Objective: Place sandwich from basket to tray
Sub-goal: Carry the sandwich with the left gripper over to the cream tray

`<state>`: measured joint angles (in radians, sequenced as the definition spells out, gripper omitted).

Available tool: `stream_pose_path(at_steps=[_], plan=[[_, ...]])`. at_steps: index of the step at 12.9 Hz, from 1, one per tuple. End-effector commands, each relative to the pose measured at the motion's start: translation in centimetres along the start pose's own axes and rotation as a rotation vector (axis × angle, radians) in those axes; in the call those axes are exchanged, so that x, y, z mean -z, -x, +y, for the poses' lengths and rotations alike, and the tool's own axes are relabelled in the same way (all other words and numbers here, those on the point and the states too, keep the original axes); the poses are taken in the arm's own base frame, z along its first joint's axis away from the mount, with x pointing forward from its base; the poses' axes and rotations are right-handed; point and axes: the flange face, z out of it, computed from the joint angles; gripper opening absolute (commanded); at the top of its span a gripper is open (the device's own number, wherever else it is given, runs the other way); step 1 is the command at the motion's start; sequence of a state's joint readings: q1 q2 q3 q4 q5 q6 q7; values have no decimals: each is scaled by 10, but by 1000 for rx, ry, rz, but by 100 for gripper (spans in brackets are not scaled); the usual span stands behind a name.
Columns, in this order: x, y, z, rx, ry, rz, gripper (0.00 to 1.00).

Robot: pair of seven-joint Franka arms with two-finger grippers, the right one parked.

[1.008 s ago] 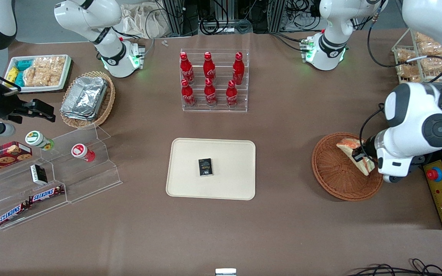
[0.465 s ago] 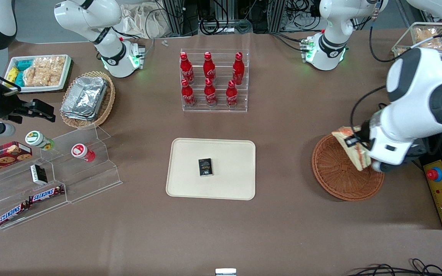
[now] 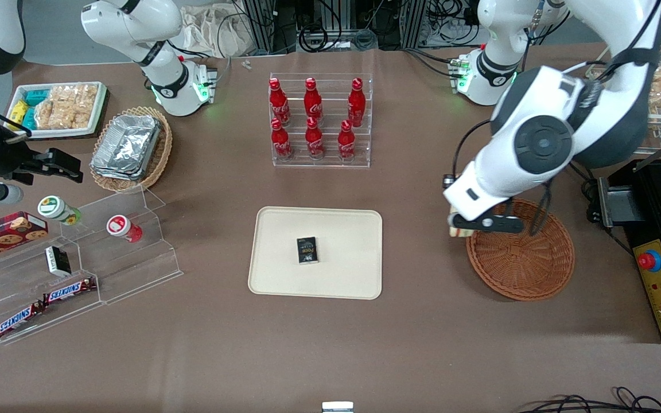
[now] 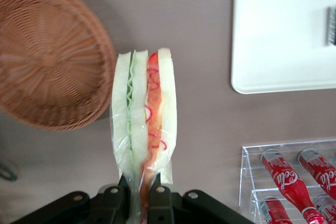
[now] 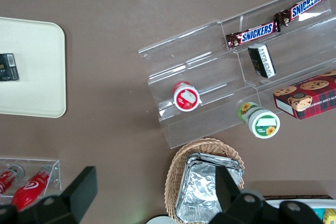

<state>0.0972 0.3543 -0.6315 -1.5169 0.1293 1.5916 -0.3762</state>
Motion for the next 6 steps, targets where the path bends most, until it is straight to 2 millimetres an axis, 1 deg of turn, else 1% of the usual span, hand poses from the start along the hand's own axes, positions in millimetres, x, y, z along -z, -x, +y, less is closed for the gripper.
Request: stream_pose_path(at_steps=[1, 2, 3, 5, 6], plan=[[-26, -19, 30, -92, 44, 32, 0], [-39, -22, 58, -133, 48, 53, 0], [-54, -28, 76, -148, 43, 69, 0], [-84, -39, 100, -112, 29, 93, 0], [-93, -44, 105, -102, 23, 111, 0]])
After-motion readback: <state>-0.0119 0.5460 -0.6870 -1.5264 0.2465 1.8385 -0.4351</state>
